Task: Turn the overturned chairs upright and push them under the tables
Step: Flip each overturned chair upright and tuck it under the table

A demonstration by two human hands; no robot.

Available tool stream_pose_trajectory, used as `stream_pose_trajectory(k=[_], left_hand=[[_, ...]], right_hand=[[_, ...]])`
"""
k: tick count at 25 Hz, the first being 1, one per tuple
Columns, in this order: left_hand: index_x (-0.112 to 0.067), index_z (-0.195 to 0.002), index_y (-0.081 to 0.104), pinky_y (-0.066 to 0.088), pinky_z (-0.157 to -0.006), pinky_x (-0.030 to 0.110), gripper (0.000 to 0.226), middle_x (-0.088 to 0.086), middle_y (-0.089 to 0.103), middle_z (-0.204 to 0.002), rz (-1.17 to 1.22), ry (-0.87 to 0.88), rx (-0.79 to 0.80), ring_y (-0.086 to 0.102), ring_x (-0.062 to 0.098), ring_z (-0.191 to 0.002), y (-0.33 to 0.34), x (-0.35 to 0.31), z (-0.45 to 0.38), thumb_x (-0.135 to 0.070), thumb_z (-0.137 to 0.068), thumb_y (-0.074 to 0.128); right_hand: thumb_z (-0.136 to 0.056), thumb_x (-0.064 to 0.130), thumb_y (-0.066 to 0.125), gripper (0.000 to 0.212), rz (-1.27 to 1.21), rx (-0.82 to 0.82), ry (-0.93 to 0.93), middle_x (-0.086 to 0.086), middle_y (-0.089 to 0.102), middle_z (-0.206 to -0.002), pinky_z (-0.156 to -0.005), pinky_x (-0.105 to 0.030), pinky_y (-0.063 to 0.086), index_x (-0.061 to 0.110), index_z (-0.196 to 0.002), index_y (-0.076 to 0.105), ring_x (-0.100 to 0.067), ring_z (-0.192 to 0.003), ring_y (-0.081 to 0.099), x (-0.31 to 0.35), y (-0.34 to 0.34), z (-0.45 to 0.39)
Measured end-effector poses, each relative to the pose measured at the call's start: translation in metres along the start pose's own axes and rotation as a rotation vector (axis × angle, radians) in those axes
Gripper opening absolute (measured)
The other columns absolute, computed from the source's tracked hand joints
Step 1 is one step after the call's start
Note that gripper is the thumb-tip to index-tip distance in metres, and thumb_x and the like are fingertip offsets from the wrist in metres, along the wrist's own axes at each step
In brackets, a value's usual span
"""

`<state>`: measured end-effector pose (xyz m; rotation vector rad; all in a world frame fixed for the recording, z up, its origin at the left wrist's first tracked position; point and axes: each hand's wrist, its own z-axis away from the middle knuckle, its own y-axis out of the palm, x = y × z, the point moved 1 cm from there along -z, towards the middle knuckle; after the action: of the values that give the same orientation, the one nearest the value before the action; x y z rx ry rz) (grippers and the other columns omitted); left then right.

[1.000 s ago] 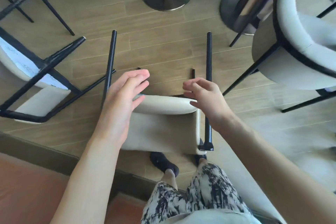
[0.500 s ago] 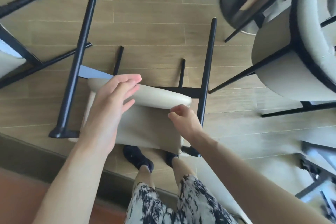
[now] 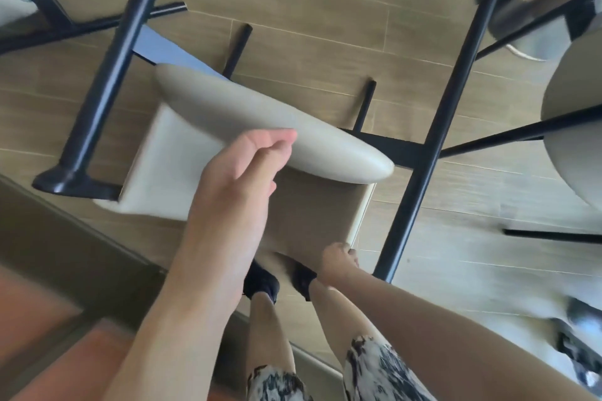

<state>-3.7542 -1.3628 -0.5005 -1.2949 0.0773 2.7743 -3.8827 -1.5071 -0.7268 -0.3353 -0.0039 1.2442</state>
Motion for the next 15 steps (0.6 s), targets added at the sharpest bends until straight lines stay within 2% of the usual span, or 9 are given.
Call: stream_pose_trajectory(k=[2,5,7,9,12,15], left_hand=[[-0.045,-0.096,0.078,0.047,-0.108,0.039,0.027,-0.020,0.076,-0.110,0.003,-0.001,0.019,0.067,0.004,-0.115,0.003,0.016,-0.003,-0.044,-0.079,0.056],[-0.047,-0.092,0.078,0.045,-0.111,0.042,0.026,-0.018,0.077,-0.108,0.008,-0.014,0.025,0.066,0.004,-0.116,0.006,0.033,-0.004,-0.043,-0.078,0.057],[-0.047,-0.092,0.078,0.045,-0.111,0.043,0.025,-0.019,0.077,-0.108,0.013,-0.023,0.019,0.066,0.004,-0.117,0.006,0.041,-0.002,-0.044,-0.078,0.057],[-0.045,-0.095,0.077,0.044,-0.110,0.040,0.026,-0.021,0.076,-0.108,0.020,-0.025,0.023,0.066,0.000,-0.115,0.007,0.046,0.002,-0.042,-0.079,0.057],[-0.039,-0.101,0.077,0.045,-0.108,0.034,0.029,-0.025,0.075,-0.108,0.008,-0.020,0.029,0.066,-0.009,-0.111,0.008,0.048,0.010,-0.042,-0.081,0.056],[-0.037,-0.101,0.077,0.046,-0.106,0.031,0.029,-0.027,0.075,-0.106,0.010,-0.032,0.034,0.065,-0.012,-0.108,0.005,0.049,0.013,-0.041,-0.081,0.057]], right_hand=[[-0.097,0.023,0.060,0.078,0.105,-0.030,0.072,-0.032,0.031,-0.150,-0.113,-0.046,0.035,-0.016,-0.148,0.017,-0.045,-0.138,0.035,0.001,0.014,-0.013],[-0.101,0.016,0.051,0.070,0.155,-0.067,0.152,-0.034,0.038,-0.147,-0.115,-0.058,0.030,-0.015,-0.148,0.009,-0.047,-0.135,0.043,0.005,0.028,-0.020],[-0.100,0.017,0.053,0.067,0.234,-0.081,0.177,-0.031,0.048,-0.140,-0.110,-0.057,0.038,-0.012,-0.146,0.015,-0.044,-0.127,0.053,0.002,0.031,-0.019],[-0.099,0.022,0.054,0.063,0.301,-0.076,0.162,-0.022,0.051,-0.139,-0.104,-0.047,0.046,-0.007,-0.146,0.024,-0.037,-0.125,0.056,-0.007,0.031,-0.019],[-0.096,0.012,0.045,0.038,0.528,-0.062,0.034,-0.007,0.061,-0.128,-0.088,-0.033,0.052,0.006,-0.133,0.053,-0.025,-0.115,0.063,-0.020,0.034,-0.019],[-0.096,0.001,0.044,0.035,0.745,-0.096,-0.032,-0.001,0.064,-0.124,-0.083,-0.029,0.052,0.009,-0.127,0.059,-0.020,-0.110,0.067,-0.026,0.042,-0.020]])
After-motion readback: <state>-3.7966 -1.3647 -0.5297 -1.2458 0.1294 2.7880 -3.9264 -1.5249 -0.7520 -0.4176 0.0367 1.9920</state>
